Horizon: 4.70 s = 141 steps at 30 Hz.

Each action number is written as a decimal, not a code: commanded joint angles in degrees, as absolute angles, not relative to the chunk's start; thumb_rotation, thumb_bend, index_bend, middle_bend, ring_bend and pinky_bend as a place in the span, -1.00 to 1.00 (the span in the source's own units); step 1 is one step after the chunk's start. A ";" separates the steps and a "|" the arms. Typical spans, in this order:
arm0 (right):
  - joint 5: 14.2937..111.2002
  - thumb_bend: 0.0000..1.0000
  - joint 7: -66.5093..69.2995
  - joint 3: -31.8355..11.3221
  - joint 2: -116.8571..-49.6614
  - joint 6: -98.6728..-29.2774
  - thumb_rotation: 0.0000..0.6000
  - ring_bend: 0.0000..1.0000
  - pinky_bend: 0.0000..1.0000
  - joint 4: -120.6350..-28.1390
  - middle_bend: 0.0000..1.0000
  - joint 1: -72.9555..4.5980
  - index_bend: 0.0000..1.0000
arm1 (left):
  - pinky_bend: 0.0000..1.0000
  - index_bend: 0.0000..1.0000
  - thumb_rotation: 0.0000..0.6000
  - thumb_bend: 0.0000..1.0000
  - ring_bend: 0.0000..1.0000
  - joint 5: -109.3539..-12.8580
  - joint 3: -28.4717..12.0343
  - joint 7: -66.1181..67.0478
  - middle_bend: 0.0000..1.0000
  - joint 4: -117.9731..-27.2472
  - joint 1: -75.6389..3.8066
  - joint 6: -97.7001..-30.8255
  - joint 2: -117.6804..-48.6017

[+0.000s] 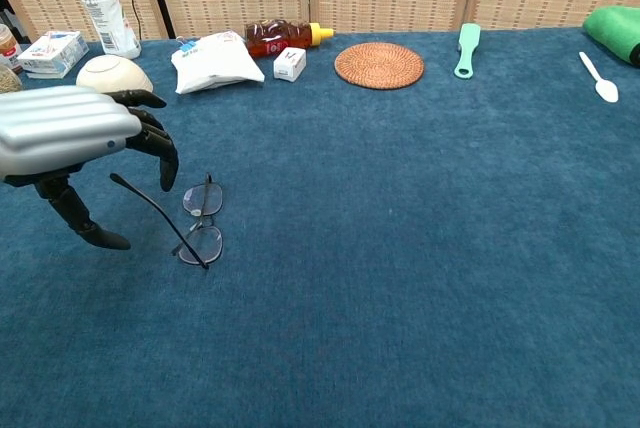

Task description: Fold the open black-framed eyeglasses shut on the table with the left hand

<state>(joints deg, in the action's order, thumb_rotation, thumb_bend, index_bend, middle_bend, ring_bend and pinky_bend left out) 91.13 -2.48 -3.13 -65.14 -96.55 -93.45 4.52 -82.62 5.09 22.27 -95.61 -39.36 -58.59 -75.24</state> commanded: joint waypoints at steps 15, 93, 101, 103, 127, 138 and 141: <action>92.35 -0.45 -4.25 -2.88 -64.99 -96.41 1.00 -0.48 -0.27 -95.01 -0.58 4.16 -0.35 | -1.00 -0.63 0.61 -1.00 -0.76 -99.87 8.60 2.90 -0.66 -101.96 -31.94 -73.89 -67.98; 92.49 -0.45 -4.95 -2.66 -64.63 -97.50 1.00 -0.48 -0.27 -95.66 -0.58 5.25 -0.35 | -1.00 -0.96 0.59 -0.72 -1.00 -114.99 4.70 31.35 -1.00 -78.96 -31.53 -66.83 -78.31; 92.33 -0.45 -4.98 -2.74 -64.64 -97.52 1.00 -0.48 -0.27 -95.73 -0.58 5.29 -0.35 | -1.00 -0.98 0.59 -0.71 -1.00 -112.90 3.83 32.93 -1.00 -78.47 -32.20 -64.90 -79.47; 92.31 -0.45 -5.03 -2.81 -64.61 -97.55 1.00 -0.48 -0.27 -95.79 -0.58 5.27 -0.35 | -1.00 -0.98 0.60 -0.71 -1.00 -112.53 3.61 33.04 -1.00 -78.10 -32.38 -64.77 -79.79; 92.09 -0.45 -5.24 -2.87 -64.32 -98.03 1.00 -0.48 -0.27 -96.12 -0.58 5.71 -0.35 | -1.00 -0.98 0.60 -0.71 -1.00 -99.93 1.02 33.05 -1.00 -78.65 -33.50 -56.93 -80.86; 92.16 -0.45 -5.20 -2.87 -64.38 -98.10 1.00 -0.48 -0.27 -96.07 -0.58 5.78 -0.35 | -1.00 -0.97 0.61 -0.71 -1.00 -94.62 0.78 37.61 -1.00 -82.20 -33.29 -53.71 -79.41; 92.15 -0.45 -5.13 -2.88 -64.32 -98.29 1.00 -0.48 -0.27 -96.08 -0.58 5.90 -0.35 | -1.00 -0.96 0.61 -0.71 -1.00 -92.79 0.53 39.17 -1.00 -82.65 -33.34 -52.61 -79.30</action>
<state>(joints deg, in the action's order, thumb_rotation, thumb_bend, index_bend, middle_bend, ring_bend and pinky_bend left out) 92.14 -5.14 -2.88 -64.33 -98.26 -96.07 5.89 -93.66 0.72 38.38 -82.28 -33.33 -53.27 -79.41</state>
